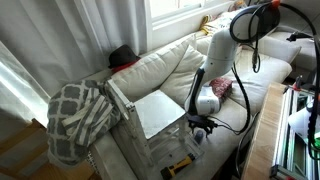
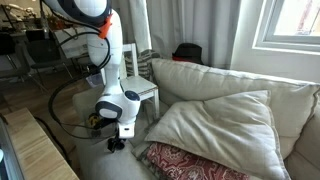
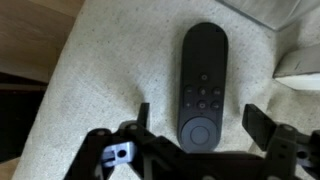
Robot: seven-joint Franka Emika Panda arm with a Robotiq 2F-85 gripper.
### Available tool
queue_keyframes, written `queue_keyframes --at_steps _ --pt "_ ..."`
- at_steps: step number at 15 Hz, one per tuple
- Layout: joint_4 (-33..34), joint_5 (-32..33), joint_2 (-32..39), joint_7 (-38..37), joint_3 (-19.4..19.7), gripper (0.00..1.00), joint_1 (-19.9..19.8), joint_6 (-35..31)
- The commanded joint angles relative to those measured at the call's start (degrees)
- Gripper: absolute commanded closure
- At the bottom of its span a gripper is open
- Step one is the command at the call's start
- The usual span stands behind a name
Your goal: Pick up the black remote controller on the left sofa seat and put it on the chair seat that is on top of the left sofa seat
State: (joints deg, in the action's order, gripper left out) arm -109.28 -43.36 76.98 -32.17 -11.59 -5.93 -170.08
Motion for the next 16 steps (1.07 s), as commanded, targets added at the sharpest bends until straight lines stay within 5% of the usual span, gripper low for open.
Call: queue_keyframes --at_steps 1,7,12,16 --pt "1.88 -2.43 2.26 2.41 -0.85 0.36 0.0 -2.06" --pt "1.7 -3.45 2.21 3.62 -0.98 0.82 -0.42 -3.98" --pt "-9.11 -1.01 -7.6 8.66 -0.18 0.82 -3.47 -6.45" --pt "-20.81 1.51 -20.82 14.56 4.21 0.82 -0.67 -5.35"
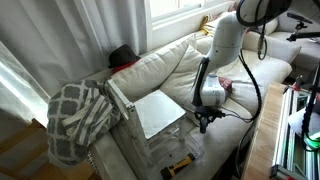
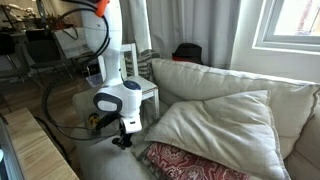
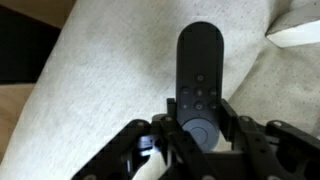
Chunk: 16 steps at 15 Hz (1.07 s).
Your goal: Pick up the black remote controller on the left sofa seat and put it on the chair seat that is on top of the left sofa seat
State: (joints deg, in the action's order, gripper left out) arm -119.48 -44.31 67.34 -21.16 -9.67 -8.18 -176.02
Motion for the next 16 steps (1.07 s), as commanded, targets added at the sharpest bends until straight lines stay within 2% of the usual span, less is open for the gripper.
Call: queue_keyframes --at_steps 1,5,9,10,12,16 --pt "-12.91 3.4 -14.55 4.54 3.3 0.82 2.77 1.45" --pt "-20.9 10.11 -28.03 3.45 7.78 0.82 10.76 6.81" --pt "-23.64 21.65 -39.54 -0.54 11.9 0.82 20.16 15.52" --pt "-22.35 25.09 -41.45 -1.91 12.67 0.82 22.38 18.27" --pt "-18.99 31.55 -43.71 -2.73 12.65 0.82 24.15 23.28" --pt "-9.9 39.34 -42.86 -0.96 9.89 0.82 23.85 31.39"
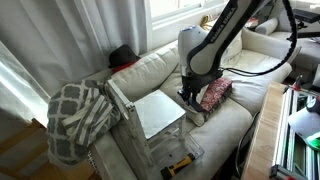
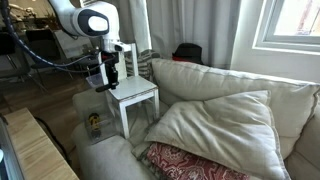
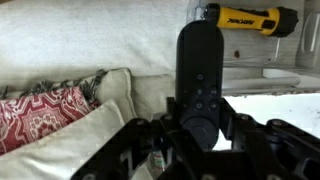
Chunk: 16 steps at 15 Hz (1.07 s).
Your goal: Pick up the black remote controller on the left sofa seat and put it on the chair seat that is on top of the left sofa seat
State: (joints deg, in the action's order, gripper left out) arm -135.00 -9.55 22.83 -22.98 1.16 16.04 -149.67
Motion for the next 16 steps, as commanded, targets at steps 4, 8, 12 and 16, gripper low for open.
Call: queue_keyframes --at_steps 4,8,12,16 --pt "14.35 3.47 8.7 0.07 -3.39 0.82 -0.85 5.1" --pt "19.65 2.56 15.17 -0.16 -4.42 0.82 -0.54 5.57" --pt "23.4 2.58 19.64 0.06 -4.45 0.82 -0.2 4.6" --pt "27.32 3.52 23.62 0.39 -3.53 0.82 0.24 2.57"
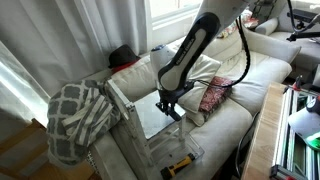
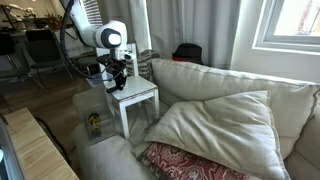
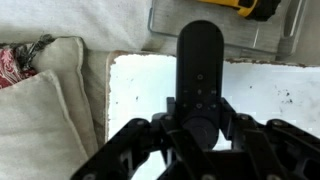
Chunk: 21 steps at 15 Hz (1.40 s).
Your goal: Pick up the black remote controller on the left sofa seat and put it on the chair seat that is on top of the left sofa seat
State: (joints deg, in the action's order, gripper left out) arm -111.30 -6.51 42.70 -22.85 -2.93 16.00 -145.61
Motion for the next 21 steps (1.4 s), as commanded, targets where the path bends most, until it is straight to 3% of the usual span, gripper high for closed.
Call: queue_keyframes --at_steps 1,3,4,5,7,10,13,21 --pt "4.43 0.72 4.57 0.05 1.0 0.82 0.47 -1.66" --pt "5.73 0.49 5.81 0.16 1.16 0.82 0.27 -2.3" --pt "6.04 0.32 6.08 -0.33 1.42 0.68 0.39 -2.82" --pt "6.21 0.17 6.11 0.25 1.17 0.32 0.07 -2.81" --pt "4.72 -0.22 4.26 0.43 0.81 0.25 -0.17 -3.39" --pt "-0.45 -0.29 -0.92 1.18 0.26 0.03 -0.3 -4.77" --pt "-6.94 -0.02 -7.39 1.55 -0.02 0.0 -0.09 -5.37" --pt "-26.11 -0.67 -32.95 2.74 -3.39 0.0 -1.31 -3.76"
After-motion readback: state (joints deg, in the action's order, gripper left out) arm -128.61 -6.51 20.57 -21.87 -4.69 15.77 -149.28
